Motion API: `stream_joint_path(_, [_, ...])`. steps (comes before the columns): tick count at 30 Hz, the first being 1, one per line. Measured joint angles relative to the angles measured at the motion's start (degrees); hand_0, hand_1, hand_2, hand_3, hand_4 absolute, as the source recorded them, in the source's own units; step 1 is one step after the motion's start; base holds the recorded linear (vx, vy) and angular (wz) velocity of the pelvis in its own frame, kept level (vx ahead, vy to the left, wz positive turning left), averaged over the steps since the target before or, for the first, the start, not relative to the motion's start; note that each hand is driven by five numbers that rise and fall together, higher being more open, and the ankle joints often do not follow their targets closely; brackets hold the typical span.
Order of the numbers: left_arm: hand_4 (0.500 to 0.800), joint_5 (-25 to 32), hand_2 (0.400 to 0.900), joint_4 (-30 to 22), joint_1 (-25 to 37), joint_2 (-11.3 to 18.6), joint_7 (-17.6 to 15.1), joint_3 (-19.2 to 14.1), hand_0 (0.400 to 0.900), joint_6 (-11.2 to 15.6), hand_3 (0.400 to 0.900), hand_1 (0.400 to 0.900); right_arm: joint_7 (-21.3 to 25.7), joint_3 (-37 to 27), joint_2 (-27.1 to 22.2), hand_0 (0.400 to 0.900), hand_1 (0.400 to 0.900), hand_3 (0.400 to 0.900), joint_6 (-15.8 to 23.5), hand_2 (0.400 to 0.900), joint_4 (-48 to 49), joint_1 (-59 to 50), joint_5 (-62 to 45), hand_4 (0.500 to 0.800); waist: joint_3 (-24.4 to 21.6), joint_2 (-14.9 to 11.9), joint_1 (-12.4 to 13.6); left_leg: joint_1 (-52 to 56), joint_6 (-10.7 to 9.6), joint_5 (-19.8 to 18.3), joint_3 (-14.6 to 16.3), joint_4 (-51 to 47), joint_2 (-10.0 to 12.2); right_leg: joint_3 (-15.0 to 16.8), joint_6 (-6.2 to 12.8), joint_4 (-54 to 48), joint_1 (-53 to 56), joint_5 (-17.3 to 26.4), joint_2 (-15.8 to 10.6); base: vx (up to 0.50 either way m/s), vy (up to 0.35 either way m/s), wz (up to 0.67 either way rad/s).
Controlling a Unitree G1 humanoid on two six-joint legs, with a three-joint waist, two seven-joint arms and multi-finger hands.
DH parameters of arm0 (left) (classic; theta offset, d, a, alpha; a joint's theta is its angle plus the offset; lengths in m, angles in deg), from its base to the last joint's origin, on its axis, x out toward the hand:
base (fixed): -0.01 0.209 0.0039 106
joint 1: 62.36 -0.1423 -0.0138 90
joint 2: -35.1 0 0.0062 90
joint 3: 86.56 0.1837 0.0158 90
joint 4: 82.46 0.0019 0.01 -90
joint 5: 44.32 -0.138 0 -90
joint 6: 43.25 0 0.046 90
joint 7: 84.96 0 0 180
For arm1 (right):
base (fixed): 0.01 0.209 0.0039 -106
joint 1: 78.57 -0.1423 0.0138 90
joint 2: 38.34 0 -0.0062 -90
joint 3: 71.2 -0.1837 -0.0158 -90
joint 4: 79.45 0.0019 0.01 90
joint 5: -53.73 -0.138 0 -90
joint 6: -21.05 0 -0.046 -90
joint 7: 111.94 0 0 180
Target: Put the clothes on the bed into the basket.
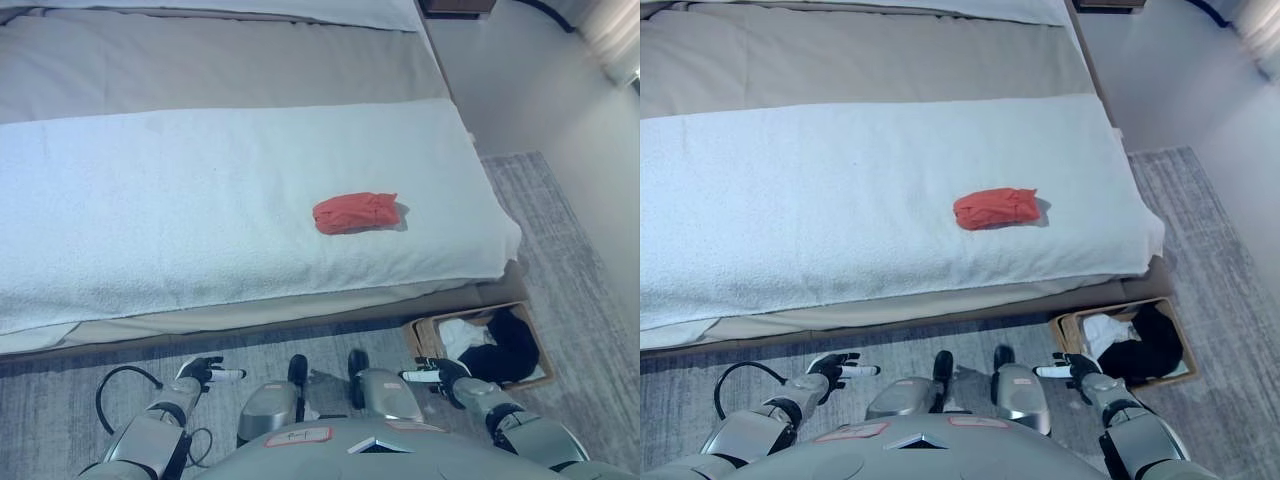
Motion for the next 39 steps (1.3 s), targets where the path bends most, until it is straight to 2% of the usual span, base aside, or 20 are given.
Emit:
stream_joint_path(2, [0.8,0.0,0.9,-0.1,-0.9,0.2,-0.2,-1.1,0.9,0.1,0.9,0.9,0.2,0.0,0.1,0.9,0.9,0.9,0.0,0.9,0.1,0.7,0.0,0.8,0.3,-1.1,-0.1,1.8,-0.8,-0.3,-1.2,-0.4,-0.9,-0.4,-0.51,-2.0,1.0,3.6,-1.2,0.21,-0.185,0.24])
stream_joint_path(3, [0.8,0.0,0.9,-0.2,-1.6,0.4,-0.4,-1.3,0.9,0.1,0.9,0.9,0.1,-0.1,0.4,0.9,0.9,0.9,0.0,0.9,0.0,1.9,0.1,0.8,-0.3,-2.4,0.1,3.0,-2.1,-1.2,-2.0,-0.9,-1.5,-0.6,-1.09,-2.9,2.6,5.3,-2.3,0.26,-0.188,0.2])
stream_joint_path(4, [0.8,0.0,0.9,-0.2,-2.4,-0.1,-0.6,-1.7,0.9,0.2,0.9,0.9,0.1,-0.1,0.5,0.9,0.9,0.9,-0.3,0.9,-0.2,2.6,0.1,0.8,-0.6,-2.3,0.2,4.3,-3.1,-2.1,-2.5,-1.9,-1.1,-1.3,-1.54,-4.1,4.2,7.7,-2.4,0.25,-0.176,0.25])
stream_joint_path(5, [0.8,0.0,0.9,-0.4,-3.6,-0.4,-0.5,-1.7,0.9,0.2,0.9,0.9,0.2,-0.1,0.5,0.9,0.9,0.9,-0.4,0.9,-0.1,3.3,0.1,0.8,-1.4,-1.9,0.0,5.1,-3.8,-2.4,-3.0,-2.6,-0.5,-2.3,-1.21,-4.8,5.1,8.1,-1.8,0.27,-0.207,0.25])
stream_joint_path(7, [0.8,-0.1,0.9,-0.4,-5.4,-1.1,-0.3,-1.7,0.9,0.1,0.9,0.9,0.2,-0.4,0.2,0.9,0.9,0.9,-0.4,0.9,0.1,4.4,0.1,0.8,-2.8,-1.1,-0.1,5.9,-5.8,-3.4,-3.5,-2.6,1.3,-3.6,-1.96,-7.2,7.4,9.8,-0.4,0.18,-0.159,0.16])
stream_joint_path(9, [0.8,-0.3,0.9,-0.3,-6.5,-1.8,-0.3,-1.7,0.9,0.0,0.9,0.9,0.2,-0.5,-0.4,0.9,0.9,0.9,-0.4,0.9,0.5,4.4,0.1,0.8,-3.9,-0.1,0.1,5.8,-6.6,-3.8,-3.5,-1.7,2.8,-4.1,-2.92,-9.3,8.8,11.1,1.3,0.12,-0.131,0.04])
stream_joint_path(13, [0.8,-0.5,0.9,-0.7,-6.3,-2.9,-0.3,-1.7,0.9,0.1,0.9,0.9,0.2,-0.5,-3.2,0.9,0.9,0.9,-0.2,0.9,2.9,3.7,0.2,0.8,-4.8,1.2,0.0,5.9,-8.1,-4.8,-3.4,-0.6,4.5,-4.6,-3.58,-9.3,9.3,11.1,3.1,0.07,-0.067,0.02])
stream_joint_path(18, [0.8,-0.5,0.9,-0.9,-4.5,-2.9,0.3,-2.5,0.9,0.1,0.9,0.9,-0.2,-0.5,-8.1,0.9,0.9,0.9,-0.1,0.9,6.0,0.8,0.6,0.8,-5.7,1.6,-0.1,6.9,-8.3,-4.9,-3.4,-1.9,5.2,-4.6,-4.24,-9.3,9.7,10.7,3.8,0.07,-0.027,-0.03])
stream_joint_path(24, [0.8,-0.5,0.9,-0.8,-6.8,-1.5,1.3,-3.4,0.9,0.5,0.9,0.9,-0.4,0.5,-21.2,0.9,0.9,0.9,-0.2,0.9,10.6,-7.3,4.9,0.8,-6.4,1.7,-0.1,7.5,-8.3,-4.5,-2.7,-3.3,4.7,-3.9,-4.13,-9.5,9.3,10.6,3.3,0.0,0.017,-0.06])
stream_joint_path(27, [0.8,-0.5,0.9,-0.5,-8.1,-1.5,1.3,-3.4,0.9,0.4,0.9,0.9,1.2,4.6,-25.1,0.9,0.9,0.9,0.5,0.9,10.8,-13.6,6.9,0.8,-6.6,1.4,0.1,6.8,-8.4,-4.3,-2.7,-3.1,4.6,-3.5,-4.12,-9.5,8.6,10.6,3.2,-0.1,0.004,0.02])
stream_joint_path(32, [0.8,-0.4,0.9,0.0,-8.9,-2.6,1.3,-3.0,0.9,0.4,0.9,0.9,1.9,11.1,-22.5,0.9,0.9,0.9,0.7,0.9,10.5,-25.6,8.0,0.8,-4.6,1.0,0.3,1.3,-8.6,-3.9,-2.8,-0.4,3.8,-3.6,-4.57,-9.3,4.0,12.3,2.7,-0.12,-0.007,0.04])
stream_joint_path(34, [0.8,-0.2,0.9,-0.2,-8.2,-3.2,1.1,-2.6,0.9,0.6,0.9,0.9,2.1,13.3,-20.6,0.9,0.9,0.9,0.9,0.9,10.0,-29.2,8.0,0.8,-3.1,2.1,1.8,-0.5,-8.8,-3.8,-2.9,0.5,3.7,-3.9,-4.89,-9.2,3.2,12.6,2.6,-0.08,-0.012,0.05])
stream_joint_path(39, [0.8,0.8,0.9,-0.8,-6.6,-4.1,0.9,-0.8,0.9,0.7,0.9,0.9,2.7,16.6,-16.1,0.9,0.9,0.9,1.6,0.9,6.4,-37.6,8.0,0.8,0.6,5.6,3.8,-4.0,-9.2,-3.6,-4.5,2.1,3.4,-5.4,-4.99,-9.2,1.0,13.1,2.3,-0.08,-0.02,0.17])
